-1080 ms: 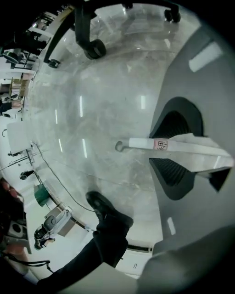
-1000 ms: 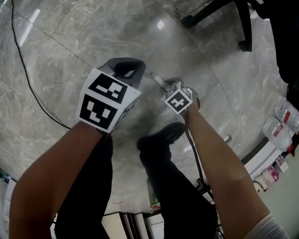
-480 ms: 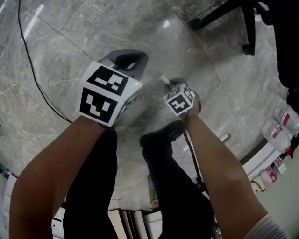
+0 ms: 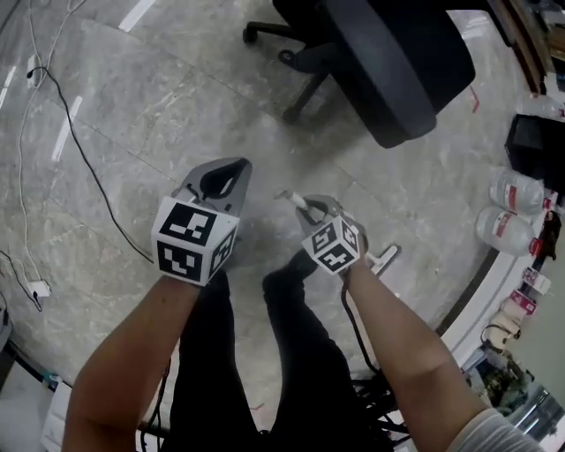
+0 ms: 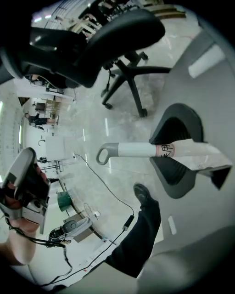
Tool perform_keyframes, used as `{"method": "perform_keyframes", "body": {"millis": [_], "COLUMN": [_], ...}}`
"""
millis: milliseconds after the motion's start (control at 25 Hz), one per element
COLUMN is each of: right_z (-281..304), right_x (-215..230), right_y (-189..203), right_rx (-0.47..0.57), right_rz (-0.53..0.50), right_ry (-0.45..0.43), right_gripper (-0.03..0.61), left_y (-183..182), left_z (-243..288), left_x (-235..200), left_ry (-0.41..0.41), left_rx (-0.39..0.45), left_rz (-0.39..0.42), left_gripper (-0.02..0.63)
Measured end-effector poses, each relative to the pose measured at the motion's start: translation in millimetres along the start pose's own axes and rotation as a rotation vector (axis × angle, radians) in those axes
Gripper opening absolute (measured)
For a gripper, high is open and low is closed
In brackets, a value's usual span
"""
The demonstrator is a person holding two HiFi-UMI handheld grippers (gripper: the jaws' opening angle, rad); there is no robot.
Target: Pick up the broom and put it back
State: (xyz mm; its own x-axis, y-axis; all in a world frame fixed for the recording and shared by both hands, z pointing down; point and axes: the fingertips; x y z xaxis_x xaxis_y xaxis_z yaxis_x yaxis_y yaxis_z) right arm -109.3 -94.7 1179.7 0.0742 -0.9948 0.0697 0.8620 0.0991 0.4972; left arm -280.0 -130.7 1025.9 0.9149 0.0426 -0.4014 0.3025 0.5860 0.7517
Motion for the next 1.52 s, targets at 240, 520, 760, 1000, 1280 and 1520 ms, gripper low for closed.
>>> {"method": "perform_keyframes", "body": {"millis": [240, 520, 760, 1000, 1280, 1520], "right_z": [-184, -384, -511, -594, -649, -660], "right_x": [49, 80, 104, 108, 134, 163], "right_y": [-50, -30, -5, 2, -14, -34], "right_rx": [0.125, 0.209, 0.306, 0.411, 0.485, 0.482], "right_rz": [0.068, 0.154, 0.242, 0.323, 0.336, 0.306], "right_ry": [0.190, 0.293, 0.368, 0.445, 0.481, 0.499], "right_gripper": [0.083, 0.086, 0.087, 0.087, 0.089, 0.091], "left_y": [-121, -236, -314, -346, -383, -408], "left_z": [-42, -76, -92, -120, -132, -119], "left_x": [119, 265, 361, 429, 480, 489], "left_ry": [0.067, 0.106, 0.142, 0.126, 0.125, 0.139], "left_rx": [0.020, 0.056, 0.087, 0.112, 0.168, 0.198], "left_rz": [0.068, 0.117, 0.253, 0.303, 0.353, 0.360], "left_gripper": [0.005, 0.005, 0.006, 0.006, 0.005, 0.005]}}
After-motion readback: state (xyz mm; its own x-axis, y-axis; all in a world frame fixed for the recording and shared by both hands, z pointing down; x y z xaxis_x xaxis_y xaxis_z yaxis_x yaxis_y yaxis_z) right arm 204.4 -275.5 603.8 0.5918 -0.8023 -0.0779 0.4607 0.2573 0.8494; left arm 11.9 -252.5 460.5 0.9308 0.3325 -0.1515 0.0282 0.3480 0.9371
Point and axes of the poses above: the fingertips, and each gripper's own axes: z forward along the fingers, x to its right, y out of its underside, and after that the axes turned 8 degrees about x, right-handed
